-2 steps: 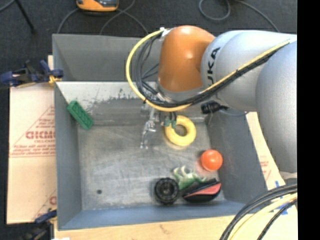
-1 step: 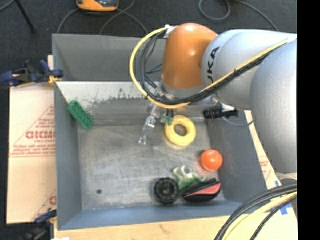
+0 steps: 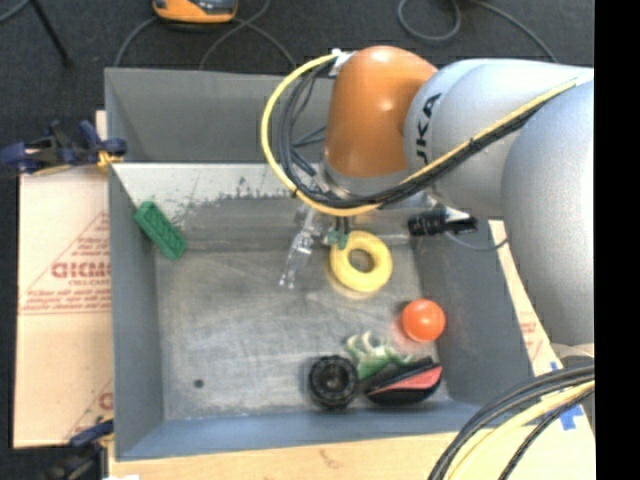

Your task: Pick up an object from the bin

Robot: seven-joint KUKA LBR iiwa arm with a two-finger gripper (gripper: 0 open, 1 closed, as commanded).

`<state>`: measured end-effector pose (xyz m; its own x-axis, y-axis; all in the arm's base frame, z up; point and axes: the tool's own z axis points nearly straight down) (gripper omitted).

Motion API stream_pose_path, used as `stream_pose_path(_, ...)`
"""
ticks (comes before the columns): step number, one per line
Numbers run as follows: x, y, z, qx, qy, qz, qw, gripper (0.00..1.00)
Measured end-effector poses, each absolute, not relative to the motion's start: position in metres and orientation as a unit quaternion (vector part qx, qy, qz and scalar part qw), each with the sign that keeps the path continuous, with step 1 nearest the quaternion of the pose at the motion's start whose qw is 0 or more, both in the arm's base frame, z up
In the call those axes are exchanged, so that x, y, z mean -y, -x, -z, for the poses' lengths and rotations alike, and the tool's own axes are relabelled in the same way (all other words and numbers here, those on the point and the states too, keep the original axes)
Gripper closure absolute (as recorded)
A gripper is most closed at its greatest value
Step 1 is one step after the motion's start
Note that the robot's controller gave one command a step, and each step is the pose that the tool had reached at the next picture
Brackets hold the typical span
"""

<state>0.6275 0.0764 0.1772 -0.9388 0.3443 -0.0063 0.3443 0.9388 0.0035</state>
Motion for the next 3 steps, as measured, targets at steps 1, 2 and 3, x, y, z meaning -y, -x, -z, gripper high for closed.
stream_pose_path(1, -0.090, -0.624, -0.175, -0.990, -0.143, 0.001, 0.003, 0.00)
stream_pose_path(2, -0.098, -0.625, -0.176, -0.990, -0.139, 0.000, 0.003, 0.00)
stream_pose_path(3, -0.100, -0.603, -0.136, -0.993, -0.117, 0.000, 0.005, 0.00)
